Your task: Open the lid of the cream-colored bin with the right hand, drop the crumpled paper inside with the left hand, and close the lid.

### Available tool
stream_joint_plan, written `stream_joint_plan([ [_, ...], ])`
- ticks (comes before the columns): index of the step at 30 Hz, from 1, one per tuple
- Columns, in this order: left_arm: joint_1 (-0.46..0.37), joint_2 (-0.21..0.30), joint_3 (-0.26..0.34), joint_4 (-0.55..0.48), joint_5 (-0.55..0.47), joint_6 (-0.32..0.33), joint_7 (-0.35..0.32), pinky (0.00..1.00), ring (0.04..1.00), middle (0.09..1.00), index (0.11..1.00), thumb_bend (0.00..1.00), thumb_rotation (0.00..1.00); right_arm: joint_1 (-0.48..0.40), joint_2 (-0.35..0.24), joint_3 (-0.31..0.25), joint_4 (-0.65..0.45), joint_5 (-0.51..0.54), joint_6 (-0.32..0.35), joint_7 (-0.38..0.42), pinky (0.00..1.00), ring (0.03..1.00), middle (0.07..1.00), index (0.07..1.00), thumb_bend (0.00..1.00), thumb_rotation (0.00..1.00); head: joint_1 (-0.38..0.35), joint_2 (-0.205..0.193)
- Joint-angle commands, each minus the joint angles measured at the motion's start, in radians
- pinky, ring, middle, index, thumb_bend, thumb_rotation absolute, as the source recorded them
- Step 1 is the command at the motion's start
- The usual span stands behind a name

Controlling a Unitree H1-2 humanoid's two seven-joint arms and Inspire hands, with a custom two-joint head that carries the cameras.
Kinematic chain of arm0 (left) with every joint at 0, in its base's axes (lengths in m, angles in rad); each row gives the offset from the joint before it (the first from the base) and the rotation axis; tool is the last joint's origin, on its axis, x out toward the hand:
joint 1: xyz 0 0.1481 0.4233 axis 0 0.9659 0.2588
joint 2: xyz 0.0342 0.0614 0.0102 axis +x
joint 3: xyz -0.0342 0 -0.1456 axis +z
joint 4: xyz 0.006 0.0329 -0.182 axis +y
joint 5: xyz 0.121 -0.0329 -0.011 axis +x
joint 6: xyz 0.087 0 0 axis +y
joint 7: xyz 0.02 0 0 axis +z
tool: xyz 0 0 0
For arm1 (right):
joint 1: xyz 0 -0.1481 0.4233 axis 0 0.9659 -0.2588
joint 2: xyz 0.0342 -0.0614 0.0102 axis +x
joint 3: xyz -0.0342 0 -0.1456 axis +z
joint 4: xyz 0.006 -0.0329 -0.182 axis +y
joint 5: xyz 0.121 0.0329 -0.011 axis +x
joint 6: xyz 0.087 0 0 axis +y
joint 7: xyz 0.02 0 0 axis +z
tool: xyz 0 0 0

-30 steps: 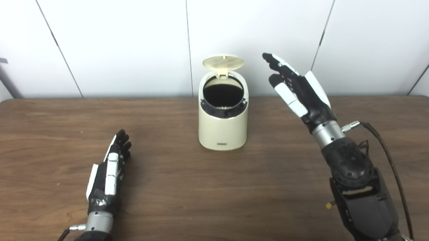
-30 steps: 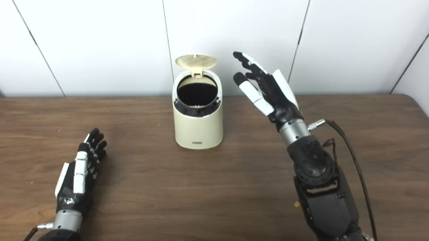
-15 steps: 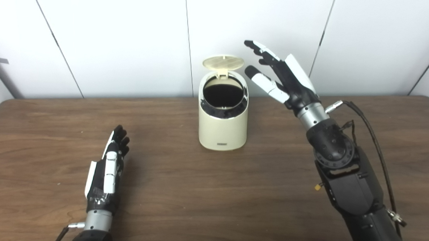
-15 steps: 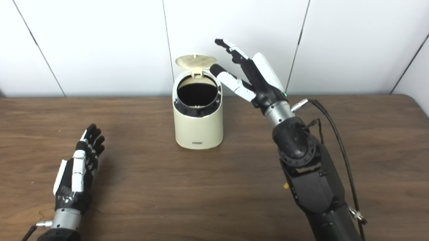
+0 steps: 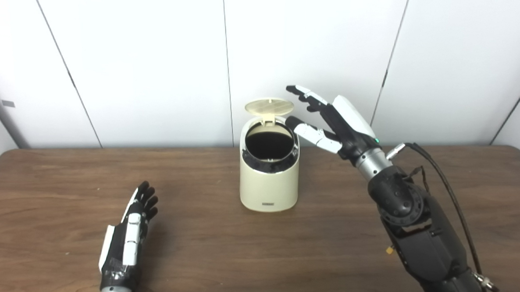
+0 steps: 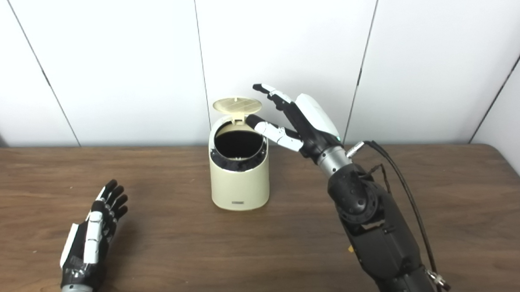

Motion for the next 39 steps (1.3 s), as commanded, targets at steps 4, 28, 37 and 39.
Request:
stream_joint_plan([
  [4,0.045,-0.027,-0.013,0.036,0.001,-0.005,0.01,0.94,0.947,0.959,0.974,0.54,1.0,-0.068,-0.038,0.005,-0.033,-0.031,-0.039,0.021,0.84,0.914,0.914,0.888,0.56,1.0,0.008,0.002],
  [28,0.039,-0.023,-0.021,0.063,-0.006,-0.025,-0.014,0.98,0.965,0.97,0.986,0.56,0.98,-0.108,-0.063,0.048,-0.053,-0.145,-0.026,0.118,0.9,0.974,0.942,0.885,0.64,1.0,0.015,0.005],
  [37,0.038,-0.03,-0.021,0.056,0.001,-0.016,-0.007,0.96,0.953,0.961,0.978,0.56,0.94,-0.123,-0.059,0.063,-0.047,-0.175,-0.037,0.119,0.93,0.968,0.934,0.885,0.62,1.0,0.017,0.014],
  [39,0.037,-0.031,-0.022,0.055,0.003,-0.016,-0.005,0.96,0.952,0.96,0.976,0.55,0.94,-0.116,-0.059,0.065,-0.055,-0.175,-0.039,0.121,0.93,0.97,0.931,0.885,0.62,1.0,0.016,0.017],
])
